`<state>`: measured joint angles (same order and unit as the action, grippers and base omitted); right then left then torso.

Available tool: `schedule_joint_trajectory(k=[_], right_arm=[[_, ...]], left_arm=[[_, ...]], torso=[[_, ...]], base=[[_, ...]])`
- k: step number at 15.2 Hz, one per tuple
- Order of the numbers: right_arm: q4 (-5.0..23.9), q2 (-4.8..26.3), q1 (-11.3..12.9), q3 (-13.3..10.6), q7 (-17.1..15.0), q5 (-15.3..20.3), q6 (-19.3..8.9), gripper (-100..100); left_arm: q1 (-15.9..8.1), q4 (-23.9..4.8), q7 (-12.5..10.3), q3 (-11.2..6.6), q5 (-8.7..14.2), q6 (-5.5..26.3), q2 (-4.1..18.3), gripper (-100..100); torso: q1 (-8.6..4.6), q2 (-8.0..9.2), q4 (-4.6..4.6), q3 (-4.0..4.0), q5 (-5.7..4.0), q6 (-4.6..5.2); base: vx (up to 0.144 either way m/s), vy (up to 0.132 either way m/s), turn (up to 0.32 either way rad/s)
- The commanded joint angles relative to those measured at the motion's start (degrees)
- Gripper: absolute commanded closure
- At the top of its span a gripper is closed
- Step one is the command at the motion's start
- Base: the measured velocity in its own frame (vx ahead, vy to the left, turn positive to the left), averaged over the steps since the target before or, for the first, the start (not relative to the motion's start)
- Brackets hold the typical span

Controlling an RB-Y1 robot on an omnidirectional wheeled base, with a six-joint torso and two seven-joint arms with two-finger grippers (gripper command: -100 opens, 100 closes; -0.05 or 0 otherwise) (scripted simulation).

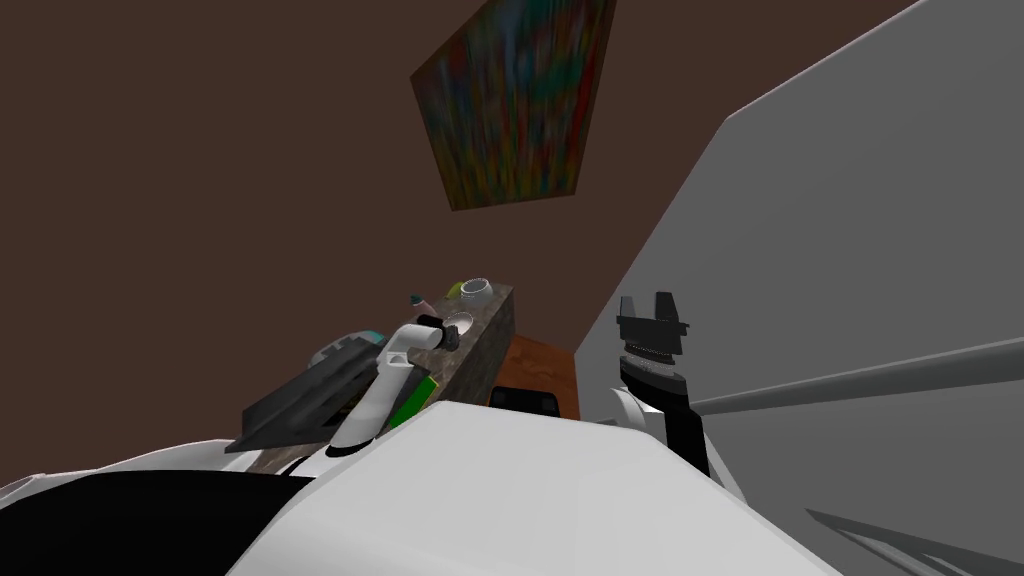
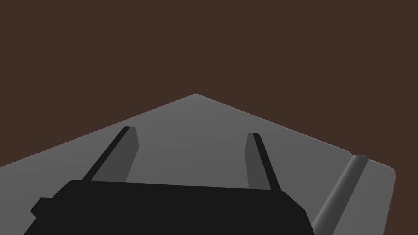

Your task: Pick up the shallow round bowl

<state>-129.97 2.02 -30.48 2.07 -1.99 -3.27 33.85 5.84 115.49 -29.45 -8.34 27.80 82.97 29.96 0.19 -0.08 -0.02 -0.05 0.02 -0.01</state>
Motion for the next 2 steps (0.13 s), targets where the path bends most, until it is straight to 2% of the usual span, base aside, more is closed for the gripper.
schedule_joint_trajectory(k=[1,2], right_arm=[[0.0,0.0,0.0,0.0,0.0,0.0,0.0,0],[0.0,0.0,0.0,0.0,0.0,0.0,0.0,0]], left_arm=[[0.0,1.9,-0.8,-0.25,0.5,1.8,0.5,100],[0.1,0.9,-0.3,-0.09,0.2,0.8,0.2,100]], torso=[[0.0,0.0,0.0,0.0,0.0,0.0],[0.0,0.02,0.01,0.02,0.0,0.01]], base=[[-0.009,0.014,0.03],[-0.005,0.009,0.012]])
